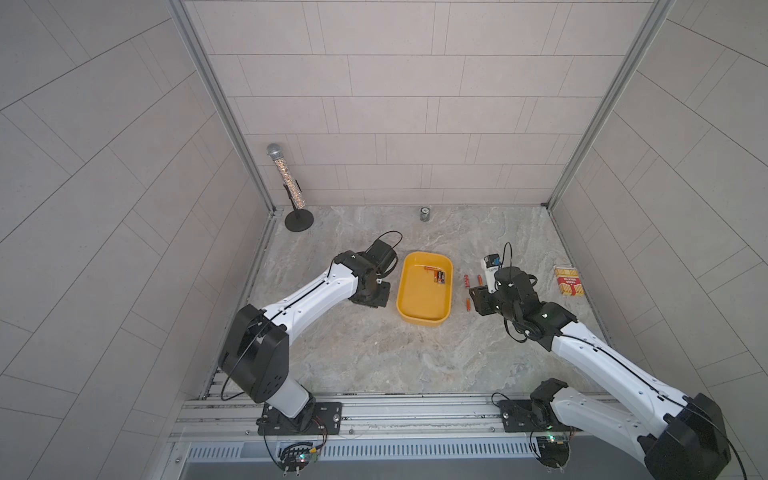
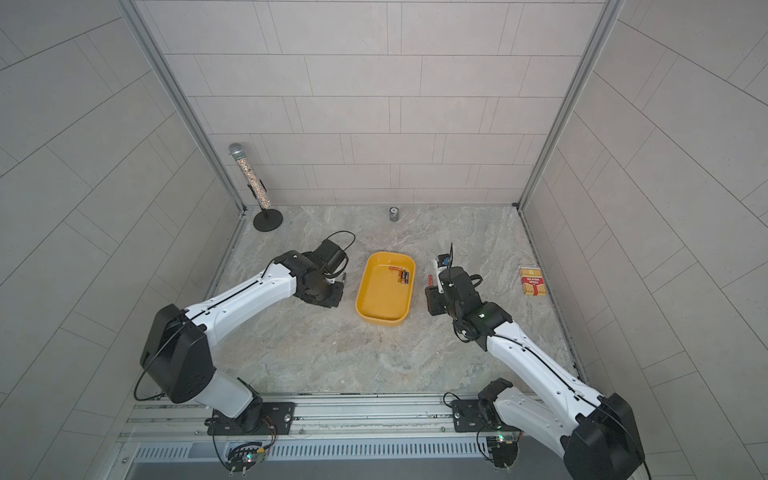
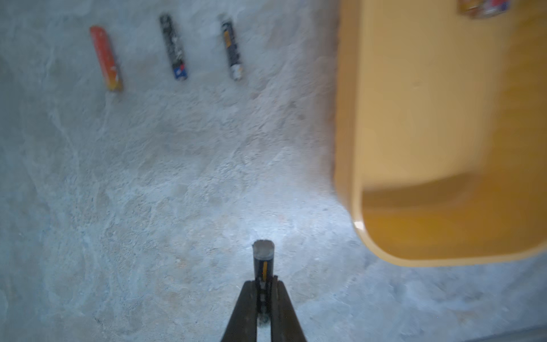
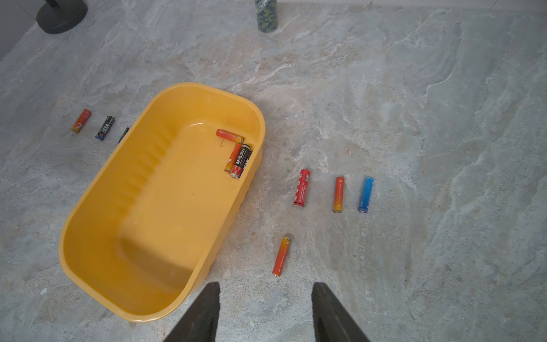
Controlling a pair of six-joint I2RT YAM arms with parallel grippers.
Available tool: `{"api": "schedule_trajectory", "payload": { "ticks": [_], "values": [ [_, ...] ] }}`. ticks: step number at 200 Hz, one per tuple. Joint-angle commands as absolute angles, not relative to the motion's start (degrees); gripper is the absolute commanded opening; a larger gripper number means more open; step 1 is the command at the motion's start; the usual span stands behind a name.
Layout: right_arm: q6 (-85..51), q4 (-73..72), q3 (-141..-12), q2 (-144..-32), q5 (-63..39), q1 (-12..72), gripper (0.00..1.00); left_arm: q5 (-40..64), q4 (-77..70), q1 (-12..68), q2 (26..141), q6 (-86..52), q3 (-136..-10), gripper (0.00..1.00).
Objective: Take the batteries out of the storage box
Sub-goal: Place the battery at the center of the board.
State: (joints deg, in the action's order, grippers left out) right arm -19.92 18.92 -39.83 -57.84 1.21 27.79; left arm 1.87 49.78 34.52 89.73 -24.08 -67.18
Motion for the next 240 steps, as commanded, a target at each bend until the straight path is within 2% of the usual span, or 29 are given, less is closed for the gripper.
{"api": "schedule_trajectory", "payload": {
  "ticks": [1,34,86,166,181,203,228,240],
  "values": [
    [-20.02,17.97,-41.25,-59.97,2.17,29.31,0.54,0.80,42.84,34.89,90.69,-30.66,-64.25,0.05],
    [-19.89,17.90,-41.99,-61.61,4.77,32.58,0.54,-0.79,40.59,34.81,97.53,-30.94,-65.94,0.05],
    [-18.32,20.02,-42.18,-60.72,6.56,33.24,0.54,-0.25,39.95,34.80,106.74,-30.84,-70.83,0.04],
    [-17.78,19.88,-42.10,-60.64,7.65,33.23,0.55,-2.94,41.55,34.81,108.67,-31.40,-70.67,0.05],
    [-17.59,19.69,-42.10,-60.81,7.65,33.27,0.55,-2.32,41.31,34.85,108.96,-30.97,-70.58,0.09],
    [-17.30,20.24,-42.70,-61.16,7.53,33.29,0.56,-2.00,41.22,34.88,108.75,-30.50,-70.58,0.22],
    [-18.55,22.46,-44.81,-61.74,7.69,33.22,0.57,-2.59,41.75,34.87,107.68,-30.33,-70.36,0.28],
    [-20.45,24.27,-46.97,-63.03,7.31,32.61,0.61,-2.72,42.17,34.91,107.12,-30.04,-70.48,0.28]
  ]
}}
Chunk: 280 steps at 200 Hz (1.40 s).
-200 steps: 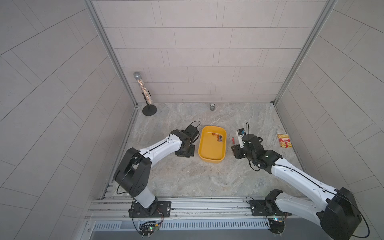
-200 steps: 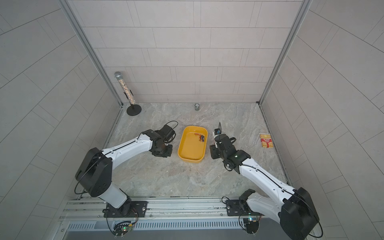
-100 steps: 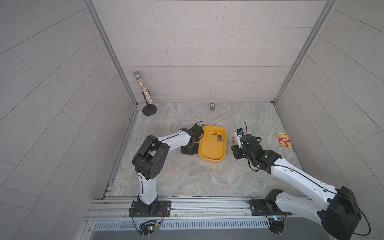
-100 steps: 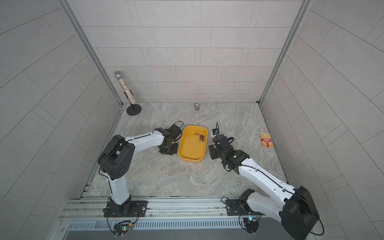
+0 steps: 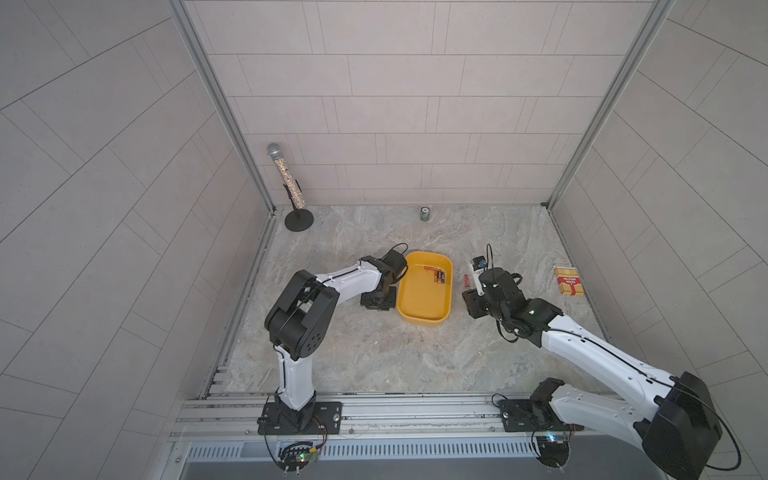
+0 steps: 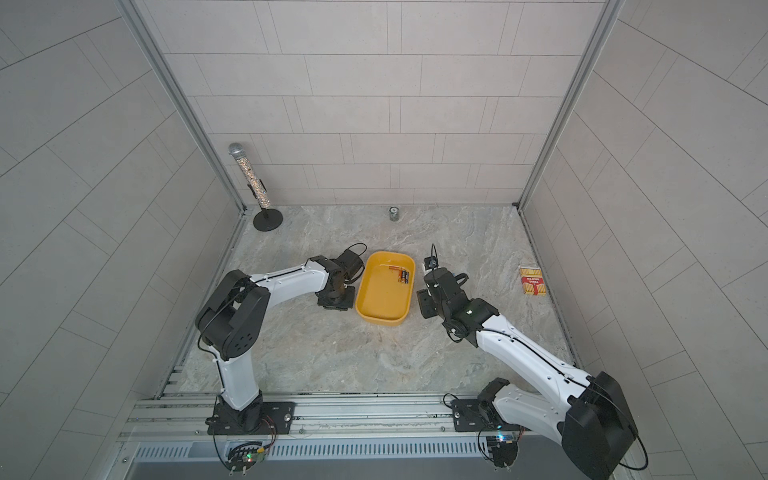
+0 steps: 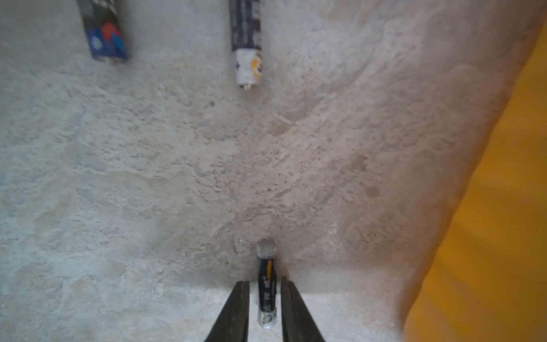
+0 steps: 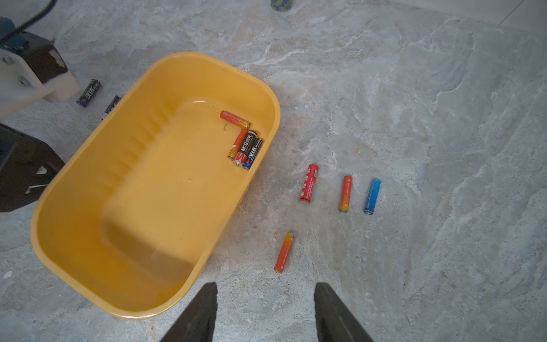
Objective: Take the batteries out of the storage box
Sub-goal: Place the battery at the center of the board, then adjust the storage box at the center of the board.
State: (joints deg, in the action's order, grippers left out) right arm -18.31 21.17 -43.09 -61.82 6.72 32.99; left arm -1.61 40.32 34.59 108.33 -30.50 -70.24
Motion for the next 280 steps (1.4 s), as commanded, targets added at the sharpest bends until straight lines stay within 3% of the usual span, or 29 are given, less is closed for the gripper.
{"api": "schedule_trajectory", "payload": {
  "ticks": [1,17,56,113,149,181,203,232,264,280],
  "values": [
    [-20.73,24.49,-47.22,-63.25,7.17,32.52,0.62,-2.72,42.22,34.90,107.09,-30.00,-70.48,0.28],
    [-24.73,30.09,-53.69,-68.92,1.83,29.24,0.65,-3.08,43.00,34.90,106.16,-29.73,-70.90,0.29],
    [-25.33,50.12,-74.62,-90.17,-7.15,27.48,0.59,-3.48,46.31,34.88,101.96,-29.09,-73.13,0.33],
    [-25.32,57.18,-86.18,-107.19,-2.74,30.57,0.51,-8.93,50.89,34.83,87.86,-27.69,-76.20,0.39],
    [-24.99,56.77,-88.51,-111.23,-1.01,30.76,0.39,-16.25,50.61,32.30,80.19,-25.44,-73.14,0.49],
    [-24.70,56.47,-89.65,-113.52,0.16,30.59,0.26,-10.06,48.33,22.26,75.08,-19.65,-66.92,0.51],
    [-24.78,56.26,-90.09,-114.68,0.61,30.41,0.20,-10.72,48.13,20.23,73.61,-13.12,-65.64,0.52],
    [-25.37,55.29,-89.79,-114.80,0.70,29.72,0.16,-11.84,48.27,20.22,73.89,-4.91,-65.34,0.52],
    [-26.74,55.34,-89.89,-114.55,0.06,29.47,0.18,-11.78,43.97,19.78,72.82,-3.80,-61.43,0.51],
    [-28.64,54.32,-88.21,-113.56,0.18,29.36,0.13,-12.80,44.79,19.82,73.19,-3.70,-61.79,0.51]
  ]
}}
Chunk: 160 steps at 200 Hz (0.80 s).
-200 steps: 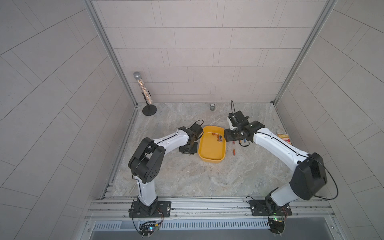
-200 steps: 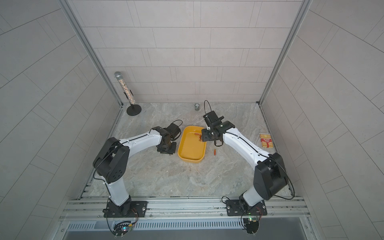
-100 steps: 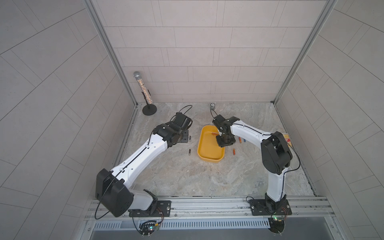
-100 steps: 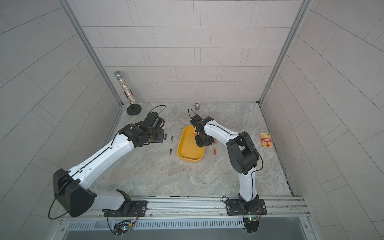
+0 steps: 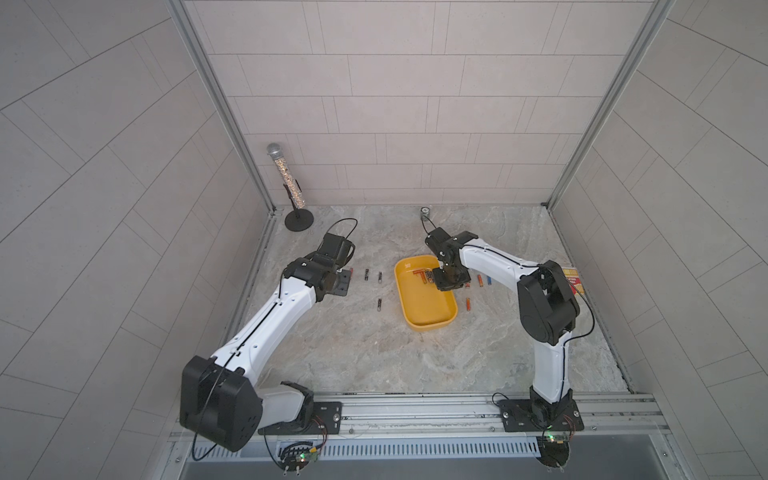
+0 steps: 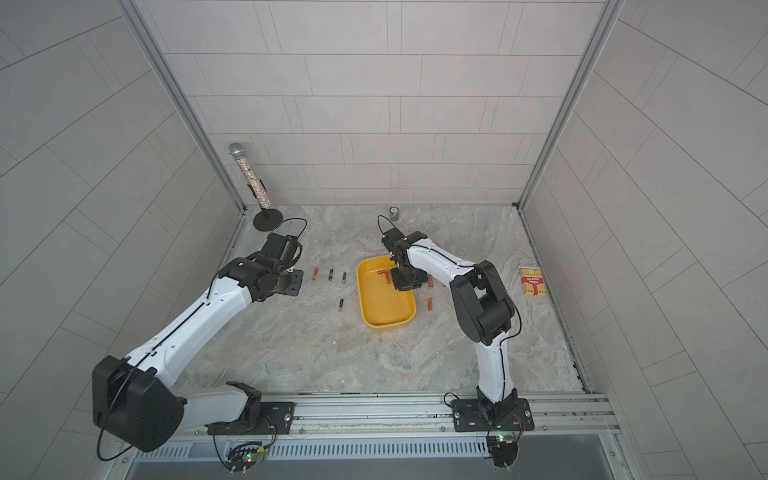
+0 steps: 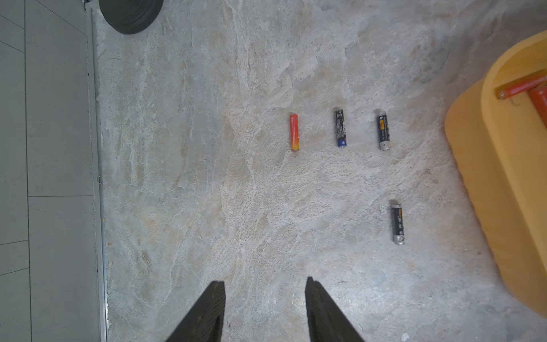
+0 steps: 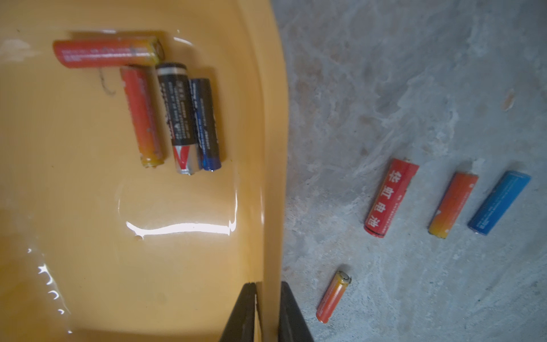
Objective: Take the batteries out of the storage box
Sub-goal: Adjust the storage box at the center of the board.
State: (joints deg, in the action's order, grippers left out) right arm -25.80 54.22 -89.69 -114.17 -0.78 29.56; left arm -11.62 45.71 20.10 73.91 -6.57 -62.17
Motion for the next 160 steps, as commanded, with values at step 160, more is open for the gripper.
{"api": "schedule_trajectory", "payload": {
  "ticks": [160],
  "values": [
    [-39.96,41.44,-77.81,-106.00,-4.68,28.09,0.33,-5.51,43.47,21.79,68.19,-2.86,-63.49,0.53]
  ]
}}
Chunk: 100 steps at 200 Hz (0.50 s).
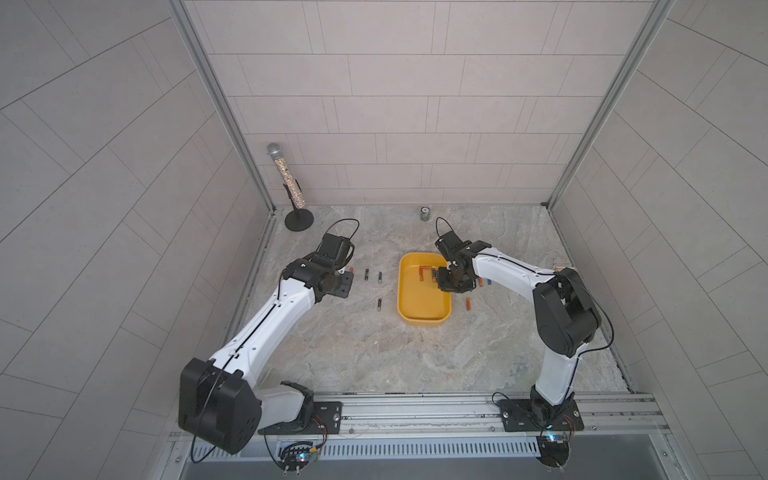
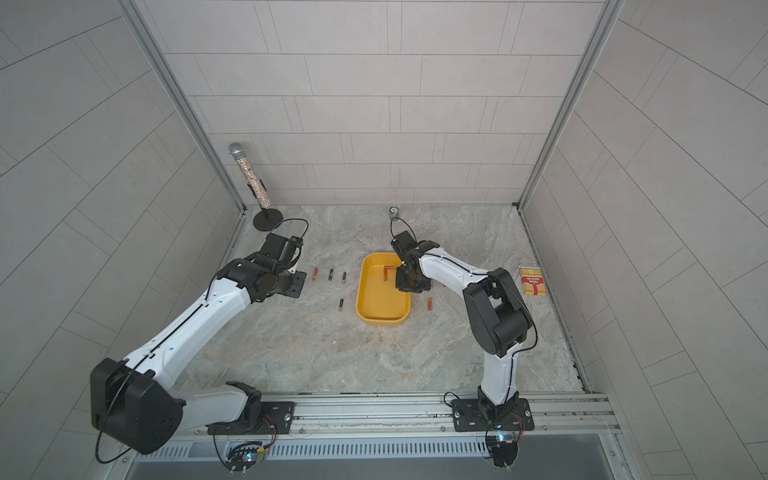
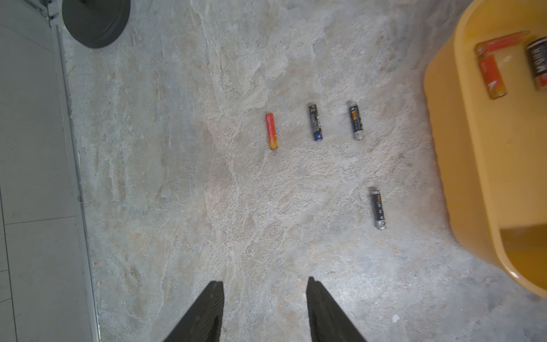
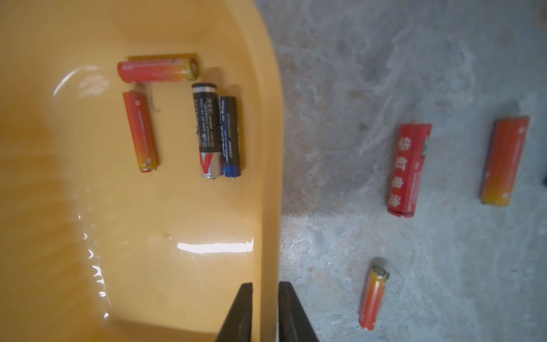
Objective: Take the batteries out of the storage box
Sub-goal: Adjust the storage box at the center of the board.
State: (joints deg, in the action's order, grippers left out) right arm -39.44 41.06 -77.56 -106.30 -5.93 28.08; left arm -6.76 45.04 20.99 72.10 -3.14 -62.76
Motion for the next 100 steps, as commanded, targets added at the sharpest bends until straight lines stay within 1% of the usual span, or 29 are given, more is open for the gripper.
{"api": "schedule_trajectory", "payload": {
  "ticks": [1,19,40,55,63,74,100],
  "values": [
    [-39.93,41.50,-77.88,-105.91,-4.67,28.06,0.34,-5.61,43.31,21.80,68.06,-2.79,-63.34,0.53],
    [-39.58,43.41,-79.37,-104.61,-4.39,27.73,0.41,-6.20,41.01,21.80,65.78,-2.16,-60.73,0.53],
    [-37.41,44.70,-81.53,-102.05,-2.67,27.78,0.43,-0.77,39.39,22.01,63.97,-1.05,-59.75,0.55],
    [-33.80,42.88,-82.75,-99.92,-0.47,28.19,0.43,2.47,38.73,22.77,63.49,0.07,-59.59,0.60],
    [-30.89,41.76,-84.15,-99.83,0.89,28.72,0.42,3.67,38.52,23.50,63.62,0.71,-59.59,0.65],
    [-27.16,42.03,-87.35,-101.48,2.89,29.69,0.41,4.17,38.41,24.61,64.14,1.76,-59.67,0.69],
    [-20.66,51.07,-100.94,-112.05,2.49,30.67,0.35,0.96,39.41,25.53,64.73,3.77,-59.85,0.70]
  ]
}}
